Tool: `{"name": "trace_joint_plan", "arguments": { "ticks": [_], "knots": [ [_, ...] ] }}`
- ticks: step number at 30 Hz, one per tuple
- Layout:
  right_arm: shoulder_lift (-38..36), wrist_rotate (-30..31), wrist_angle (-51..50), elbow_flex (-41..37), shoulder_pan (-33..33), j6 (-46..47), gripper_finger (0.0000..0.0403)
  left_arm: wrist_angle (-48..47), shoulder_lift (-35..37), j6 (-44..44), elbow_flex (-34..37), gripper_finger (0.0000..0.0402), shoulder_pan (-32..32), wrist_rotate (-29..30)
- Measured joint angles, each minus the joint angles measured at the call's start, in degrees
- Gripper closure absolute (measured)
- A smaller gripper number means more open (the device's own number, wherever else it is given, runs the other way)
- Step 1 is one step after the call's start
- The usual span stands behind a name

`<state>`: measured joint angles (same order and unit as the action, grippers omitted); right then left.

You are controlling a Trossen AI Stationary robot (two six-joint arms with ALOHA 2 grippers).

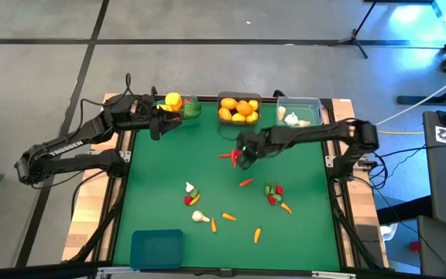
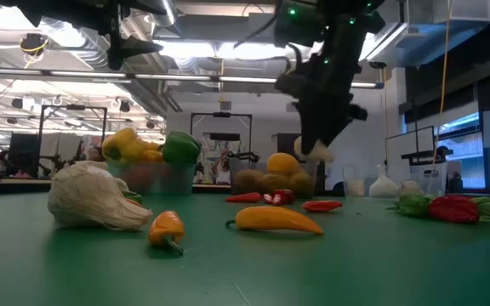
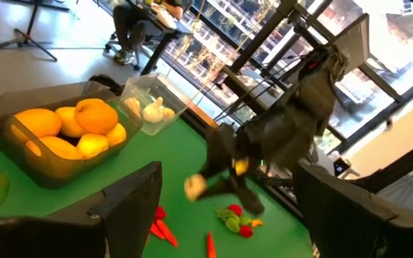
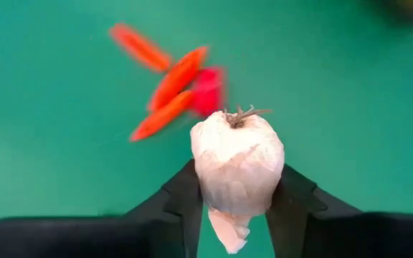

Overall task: Sort produce into baskets
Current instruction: Put the white garlic into the transparent bin

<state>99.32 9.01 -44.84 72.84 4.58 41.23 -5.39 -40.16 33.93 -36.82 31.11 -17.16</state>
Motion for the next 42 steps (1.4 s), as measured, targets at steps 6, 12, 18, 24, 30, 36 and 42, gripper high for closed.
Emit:
{"name": "trace_joint_plan", "arguments": {
  "ticks": [6, 12, 18, 24, 30, 36, 42],
  "knots": [
    [-6.7, 5.5, -8.5, 0.0, 10.1, -8.7, 0.0291, 0.0, 0.0, -1.3, 0.0, 0.0093, 0.0, 1.2],
    [-12.1, 9.9, -13.1, 0.0, 24.1, -17.6, 0.0300, -0.1, 0.0, -1.3, 0.0, 0.0093, 0.0, 1.5],
    [-13.6, 10.5, -15.3, 0.0, 38.0, -19.2, 0.0296, -0.2, 0.0, -1.3, 0.0, 0.0093, 0.0, 1.6],
    [-13.6, 6.3, -14.6, -2.0, 45.7, -17.9, 0.0295, -0.4, 0.0, -1.6, 0.0, 0.0093, 0.0, 1.6],
    [-13.6, 5.9, -11.5, -8.1, 47.0, -17.4, 0.0295, -2.2, 0.0, -2.7, 0.0, 0.0093, 0.0, 3.4],
    [-13.5, 4.4, -4.0, -13.4, 47.0, -17.3, 0.0289, -2.2, 0.0, -2.4, 0.0, 0.0093, 0.0, 4.1],
    [-13.5, 4.5, -1.3, -14.1, 48.0, -17.3, 0.0229, -2.2, 0.0, -1.3, 0.0, 0.0093, 0.0, 4.1]
  ]
}}
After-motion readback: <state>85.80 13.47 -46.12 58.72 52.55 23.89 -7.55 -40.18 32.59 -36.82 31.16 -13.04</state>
